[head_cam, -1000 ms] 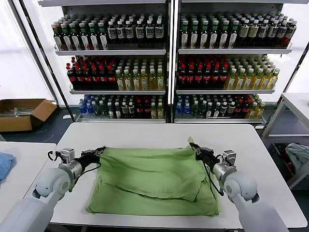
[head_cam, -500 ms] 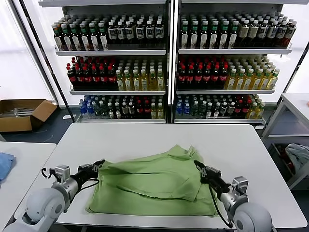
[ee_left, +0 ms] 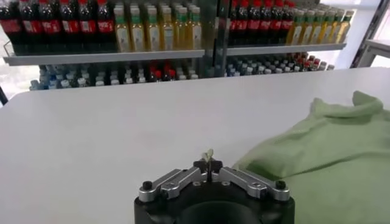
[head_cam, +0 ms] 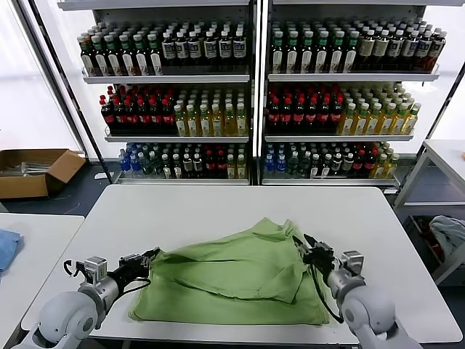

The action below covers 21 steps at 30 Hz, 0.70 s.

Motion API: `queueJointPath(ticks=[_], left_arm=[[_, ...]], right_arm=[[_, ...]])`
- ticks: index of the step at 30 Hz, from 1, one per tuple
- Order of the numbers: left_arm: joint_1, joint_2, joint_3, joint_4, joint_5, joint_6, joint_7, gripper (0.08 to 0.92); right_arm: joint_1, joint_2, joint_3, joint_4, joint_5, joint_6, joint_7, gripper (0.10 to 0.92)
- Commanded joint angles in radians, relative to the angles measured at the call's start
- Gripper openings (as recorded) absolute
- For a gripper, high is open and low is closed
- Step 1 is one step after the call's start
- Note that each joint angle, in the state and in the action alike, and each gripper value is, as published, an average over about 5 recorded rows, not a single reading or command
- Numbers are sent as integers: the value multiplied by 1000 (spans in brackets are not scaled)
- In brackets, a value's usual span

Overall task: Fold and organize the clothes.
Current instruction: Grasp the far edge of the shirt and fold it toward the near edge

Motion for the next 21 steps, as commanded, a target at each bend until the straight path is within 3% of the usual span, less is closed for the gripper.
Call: queueJointPath(ticks=[1,5,8,21], left_arm=[[15,10,-10,-6,6,-4,11,86],[11,12,-9,-3,6,-5,15,86],[7,9,-4,-1,7,-5,17,86],[7,7,-3,3,8,-7,25,86]], right_arm=[[192,49,-99,-175,0,-23,47,586],[186,63,-118,-188,-2,-26,46,698],[174,67,-125,-195,-6,-27,46,711],[157,70,-123,-187,2,-22,45,356]])
